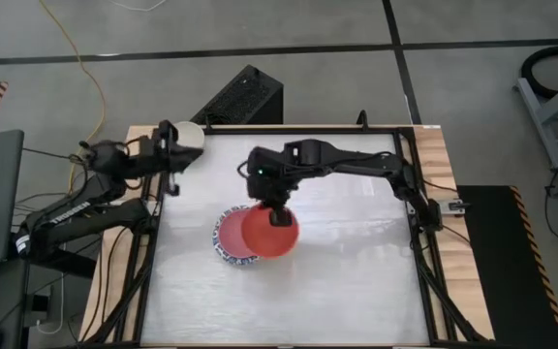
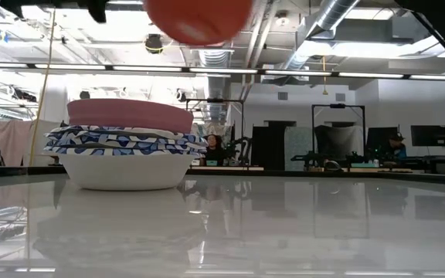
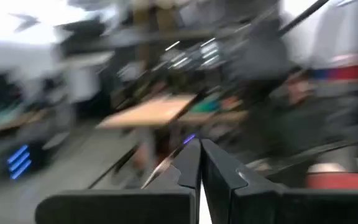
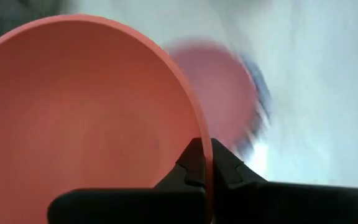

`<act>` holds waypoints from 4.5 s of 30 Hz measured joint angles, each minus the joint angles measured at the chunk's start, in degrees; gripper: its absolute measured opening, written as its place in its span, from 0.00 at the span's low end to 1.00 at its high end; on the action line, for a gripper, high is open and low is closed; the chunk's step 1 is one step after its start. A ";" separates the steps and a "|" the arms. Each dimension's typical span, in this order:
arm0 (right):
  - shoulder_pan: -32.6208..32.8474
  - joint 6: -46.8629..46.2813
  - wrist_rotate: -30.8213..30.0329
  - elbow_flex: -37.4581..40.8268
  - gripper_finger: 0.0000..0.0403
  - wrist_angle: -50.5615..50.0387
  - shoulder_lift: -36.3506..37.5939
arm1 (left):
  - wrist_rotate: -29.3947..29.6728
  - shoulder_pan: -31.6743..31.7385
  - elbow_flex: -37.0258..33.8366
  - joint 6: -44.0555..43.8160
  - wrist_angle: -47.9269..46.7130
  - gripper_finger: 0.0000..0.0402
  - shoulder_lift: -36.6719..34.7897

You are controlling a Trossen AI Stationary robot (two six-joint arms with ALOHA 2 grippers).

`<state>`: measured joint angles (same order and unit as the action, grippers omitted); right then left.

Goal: Nest bowls inside each other by size order
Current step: Stack the orange bowl on top of the pink bowl

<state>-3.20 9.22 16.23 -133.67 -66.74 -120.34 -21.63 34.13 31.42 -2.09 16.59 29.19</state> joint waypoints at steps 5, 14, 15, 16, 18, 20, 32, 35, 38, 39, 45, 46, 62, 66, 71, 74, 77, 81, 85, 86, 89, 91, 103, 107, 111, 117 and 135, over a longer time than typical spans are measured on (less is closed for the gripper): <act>-0.43 -1.42 -22.63 0.03 0.02 -9.05 -0.06 | -10.71 0.02 0.04 -4.54 -1.37 0.00 -0.10; -5.06 6.13 -27.74 0.00 0.02 12.53 -0.03 | 16.44 -0.13 0.00 -6.14 -34.15 0.00 0.44; -5.29 6.12 -24.67 0.00 0.02 14.86 -0.03 | 20.68 -0.13 -0.02 -6.63 -35.55 0.00 0.46; -5.34 5.96 -21.55 0.00 0.02 16.88 -0.03 | 24.51 -0.13 -0.02 -6.65 -35.81 0.00 0.46; -5.16 5.85 -14.16 0.00 0.02 19.17 -0.03 | 29.46 -0.13 -0.02 -5.87 -33.90 0.00 0.44; -4.56 5.51 -6.78 0.00 0.02 18.90 -0.03 | 29.56 -0.13 -0.02 -3.48 -29.66 0.00 0.44; -1.18 0.04 -15.16 0.00 0.02 -5.47 -0.05 | -14.71 -0.17 -0.01 -7.73 -3.36 0.00 1.22; -2.22 1.63 -27.66 -0.04 0.02 -4.11 -0.89 | -12.04 -0.20 0.00 -8.93 -15.89 0.00 1.29; -3.80 3.82 -28.80 0.05 0.02 1.82 -1.11 | 1.96 -0.75 -0.02 -8.84 -29.80 0.00 1.39; -4.21 4.12 -27.41 0.01 0.02 5.23 -1.04 | 8.06 -0.91 -0.02 -9.44 -33.30 0.00 1.39; -4.20 3.68 -12.04 -0.04 0.02 20.63 -0.95 | 31.13 -1.16 -0.03 -9.85 -37.66 0.00 1.14; -4.00 3.75 -8.97 -0.04 0.02 21.77 -1.09 | 31.87 -1.16 -0.02 -8.54 -35.81 0.00 1.16; -0.85 3.05 -5.72 0.03 0.02 0.01 -11.45 | -11.07 -1.28 0.00 -5.27 -21.16 0.00 1.55; -2.51 3.55 -9.90 0.03 0.02 3.09 -11.82 | 5.56 -2.27 -0.09 -4.07 -38.37 0.00 1.62; -3.46 1.74 -8.05 -0.84 0.02 5.26 -11.77 | 13.38 -2.96 -0.09 -5.21 -43.03 0.00 1.56; -2.80 1.83 -7.03 -1.31 0.02 6.66 -11.49 | 13.65 -3.00 -0.07 -4.20 -42.05 0.00 1.84; -1.97 1.56 -3.67 -1.26 0.02 10.15 -11.70 | 14.82 -2.99 -0.07 -4.77 -40.95 0.00 2.62; -0.68 1.32 -2.75 -0.86 0.02 14.83 -12.06 | 12.77 -2.99 -0.07 -6.57 -38.57 0.00 3.08; -0.42 1.32 -3.07 0.05 0.02 16.75 -12.96 | 11.44 -3.04 -0.07 -5.81 -36.59 0.00 3.08; -0.49 1.74 -3.77 0.07 0.02 16.63 -13.53 | 11.47 -3.04 -0.07 -5.47 -36.27 0.00 3.08; -1.41 3.07 -4.77 0.05 0.02 18.03 -15.04 | 11.83 -3.04 -0.07 -4.99 -36.24 0.00 3.07; -1.92 3.07 -4.47 0.07 0.02 19.36 -16.12 | 11.79 -3.04 -0.07 -6.81 -36.25 0.00 3.08; -1.57 3.21 -0.88 -0.04 0.02 12.12 -17.30 | 10.38 -3.04 -0.07 -7.85 -37.32 0.00 3.08; -1.82 2.73 0.77 -0.47 0.02 7.52 -17.28 | 10.31 -3.04 -0.07 -8.48 -37.33 0.00 3.08; -1.62 2.88 0.40 -1.17 0.02 5.33 -16.75 | 10.60 -3.04 -0.07 -7.88 -37.93 0.00 3.11; -1.64 3.18 0.13 -1.26 0.02 3.61 -16.54 | 12.52 -3.04 -0.04 -7.17 -38.13 0.00 4.68; -1.45 5.43 -3.91 -1.26 0.18 3.22 -16.44 | 11.81 -3.02 -0.02 -6.22 -35.57 0.00 5.29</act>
<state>-4.64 14.65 12.32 -134.93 -63.53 -136.78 -9.82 31.11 31.40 -8.30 -18.98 34.48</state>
